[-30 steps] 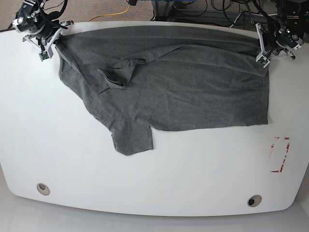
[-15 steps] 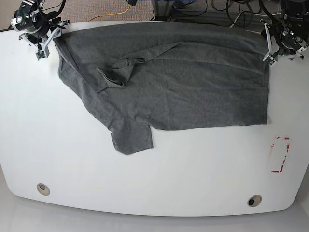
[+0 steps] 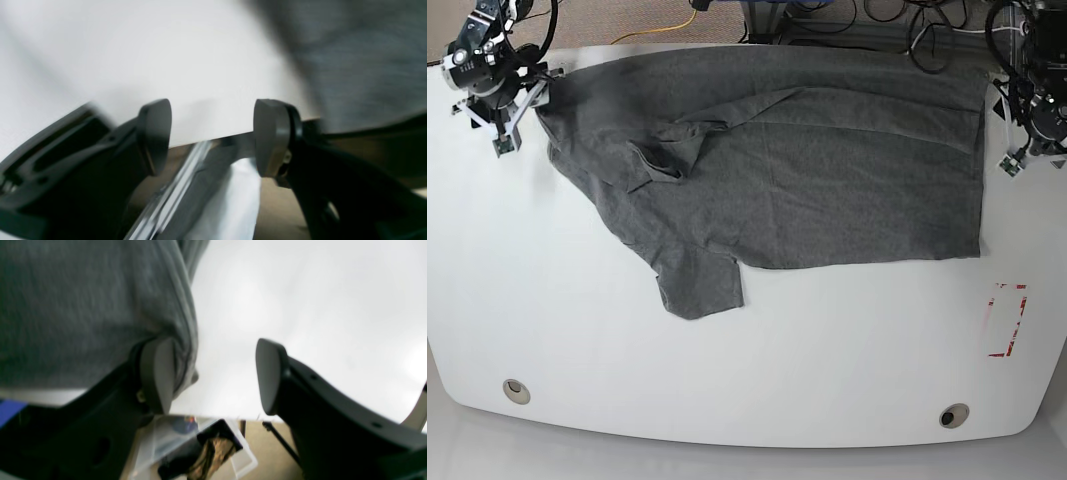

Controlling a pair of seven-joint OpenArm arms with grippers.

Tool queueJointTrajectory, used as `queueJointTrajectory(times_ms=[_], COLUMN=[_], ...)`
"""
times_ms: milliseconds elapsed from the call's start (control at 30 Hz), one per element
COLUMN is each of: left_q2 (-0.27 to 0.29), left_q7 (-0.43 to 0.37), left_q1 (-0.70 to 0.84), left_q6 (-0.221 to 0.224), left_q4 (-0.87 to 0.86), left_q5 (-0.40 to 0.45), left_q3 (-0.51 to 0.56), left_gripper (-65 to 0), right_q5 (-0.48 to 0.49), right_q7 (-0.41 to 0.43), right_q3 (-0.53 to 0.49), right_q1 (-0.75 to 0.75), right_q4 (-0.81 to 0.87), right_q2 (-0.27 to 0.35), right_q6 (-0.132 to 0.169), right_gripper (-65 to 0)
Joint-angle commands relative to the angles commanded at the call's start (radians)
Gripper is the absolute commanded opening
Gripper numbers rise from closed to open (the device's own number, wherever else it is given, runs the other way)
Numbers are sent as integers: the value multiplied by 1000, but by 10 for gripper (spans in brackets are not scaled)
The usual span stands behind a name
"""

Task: Layout the t-shirt on the table in an organized manner, then fold the t-shirt properly
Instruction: 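Release the right gripper and move it onto the folded sleeve area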

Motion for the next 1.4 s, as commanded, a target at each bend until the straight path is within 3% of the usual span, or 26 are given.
queueJointTrajectory(times_ms=[433, 833, 1033, 1267, 1400], left_q2=[-21, 14, 17, 41, 43], left_q7=[0, -2, -3, -3, -3], left_q1=[-140, -218, -218, -218, -216], left_q6=[0, 0, 0, 0, 0], left_q4=[-2, -6, -6, -6, -6], left_q5=[5, 9, 9, 11, 11], left_q3=[-35, 5, 35, 32, 32], left_gripper=[-286, -289, -290, -290, -290], right_q5=[2, 3, 2, 2, 2], right_q7=[-2, -8, -8, -8, -8], right_q3=[-152, -381, -399, -405, -486], right_q1=[155, 175, 164, 157, 129], right_q4=[-3, -3, -3, -17, -12], right_q2=[-5, -107, -143, -143, -138], right_q6=[0, 0, 0, 0, 0], right_gripper=[-282, -284, -284, -284, -282])
